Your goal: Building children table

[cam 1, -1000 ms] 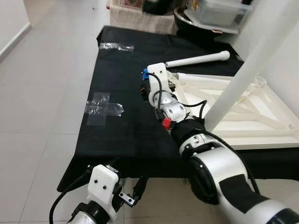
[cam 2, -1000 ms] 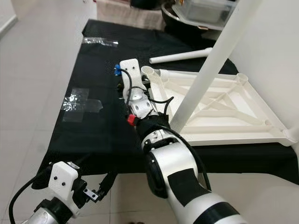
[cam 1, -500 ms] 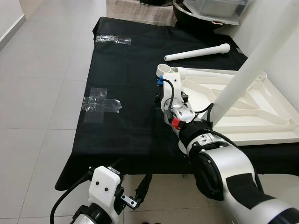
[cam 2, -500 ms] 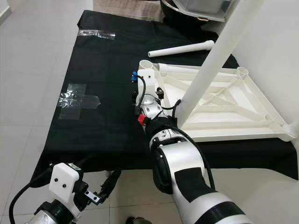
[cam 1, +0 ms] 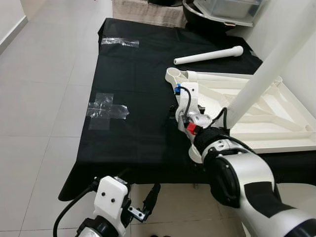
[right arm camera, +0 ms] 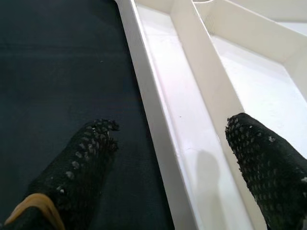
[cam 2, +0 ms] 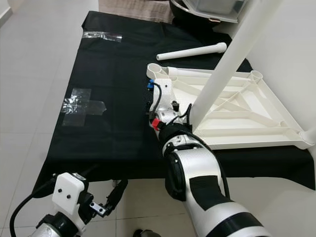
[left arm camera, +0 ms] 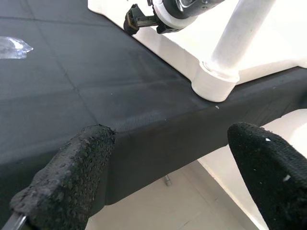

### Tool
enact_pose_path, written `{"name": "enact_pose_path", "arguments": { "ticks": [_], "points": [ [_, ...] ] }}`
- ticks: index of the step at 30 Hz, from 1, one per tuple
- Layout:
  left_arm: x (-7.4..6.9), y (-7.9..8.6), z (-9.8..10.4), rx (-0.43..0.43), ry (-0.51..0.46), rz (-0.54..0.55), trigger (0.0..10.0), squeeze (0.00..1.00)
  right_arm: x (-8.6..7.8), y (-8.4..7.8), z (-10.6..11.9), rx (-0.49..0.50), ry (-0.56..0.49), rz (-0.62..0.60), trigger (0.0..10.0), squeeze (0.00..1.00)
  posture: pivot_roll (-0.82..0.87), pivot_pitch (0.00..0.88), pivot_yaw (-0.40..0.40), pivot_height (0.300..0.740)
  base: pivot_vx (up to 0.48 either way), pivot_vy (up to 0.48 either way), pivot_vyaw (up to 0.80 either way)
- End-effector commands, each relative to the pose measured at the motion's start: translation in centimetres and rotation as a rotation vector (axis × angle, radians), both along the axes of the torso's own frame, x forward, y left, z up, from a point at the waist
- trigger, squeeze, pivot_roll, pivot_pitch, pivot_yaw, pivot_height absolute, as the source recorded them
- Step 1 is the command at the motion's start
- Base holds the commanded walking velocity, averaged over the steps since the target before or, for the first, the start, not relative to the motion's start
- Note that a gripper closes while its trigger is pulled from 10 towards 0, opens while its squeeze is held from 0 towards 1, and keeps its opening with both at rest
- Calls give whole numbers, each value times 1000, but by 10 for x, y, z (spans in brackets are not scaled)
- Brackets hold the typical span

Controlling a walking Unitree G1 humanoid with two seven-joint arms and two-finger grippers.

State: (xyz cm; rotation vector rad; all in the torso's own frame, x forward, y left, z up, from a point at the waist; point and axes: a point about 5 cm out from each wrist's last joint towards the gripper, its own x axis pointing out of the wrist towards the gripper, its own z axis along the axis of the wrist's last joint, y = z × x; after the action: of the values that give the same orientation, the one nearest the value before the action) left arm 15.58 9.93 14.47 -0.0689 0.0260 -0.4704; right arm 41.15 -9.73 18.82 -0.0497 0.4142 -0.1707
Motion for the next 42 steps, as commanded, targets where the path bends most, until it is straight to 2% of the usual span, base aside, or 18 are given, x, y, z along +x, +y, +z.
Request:
{"name": "enact_pose_path", "arguments": {
  "ticks": [1, 3, 4, 7, 11, 17, 18, 20, 21, 25, 29, 35, 42],
  "points": [
    [-3, -3, 1, 4, 6, -3, 10000, 0, -1, -5, -5, 5, 52, 16, 10000, 0, 72, 204, -221, 740, 0, 0, 0],
    [-3, -3, 1, 4, 6, -3, 10000, 0, -1, -5, -5, 5, 52, 16, 10000, 0, 72, 204, -221, 740, 0, 0, 0],
    [-3, -4, 1, 2, 6, 1, 10000, 0, -2, -2, -7, -41, 83, 93, 10000, 0, 57, 213, -229, 740, 0, 0, 0],
    [-3, -4, 1, 2, 6, 1, 10000, 0, -2, -2, -7, -41, 83, 93, 10000, 0, 57, 213, -229, 740, 0, 0, 0],
    [-3, -6, 2, -5, 7, 9, 10000, 0, -4, 2, -13, -160, 117, 187, 10000, 0, 35, 218, -236, 740, 0, 0, 0],
    [-3, -8, 2, -11, 7, 14, 10000, 0, -6, 4, -18, -170, 147, 223, 10000, 0, 24, 219, -241, 740, 0, 0, 0],
    [-3, -9, 2, -12, 7, 15, 10000, 0, -7, 4, -20, -171, 157, 236, 3961, 0, 27, 218, -246, 740, 0, 0, 0],
    [-3, -9, 2, -12, 7, 15, 10000, 0, -7, 4, -20, -171, 157, 236, 3961, 0, 27, 218, -246, 740, 0, 0, 0],
    [-2, -9, 3, -13, 4, 17, 10000, 0, -8, 4, -23, -177, 175, 260, 0, 0, 24, 218, -248, 740, 0, 0, 0],
    [0, -10, 3, -18, -1, 23, 10000, 0, -11, 2, -29, -138, 227, 292, 0, 0, 10, 210, -245, 740, 0, 0, 0],
    [0, -10, 2, -19, 0, 23, 10000, 0, -11, 1, -28, -145, 227, 302, 0, 0, 10, 209, -245, 740, 0, 0, 0],
    [4, -10, 2, -13, -10, 31, 10000, 0, -10, -9, -26, -143, 255, 350, 0, 0, 11, 202, -242, 740, 0, 0, 0],
    [7, -9, 0, -7, -11, 32, 10000, 0, -13, -12, -31, -155, 317, 449, 0, 0, 9, 187, -230, 740, 0, 0, 0]
  ]
}}
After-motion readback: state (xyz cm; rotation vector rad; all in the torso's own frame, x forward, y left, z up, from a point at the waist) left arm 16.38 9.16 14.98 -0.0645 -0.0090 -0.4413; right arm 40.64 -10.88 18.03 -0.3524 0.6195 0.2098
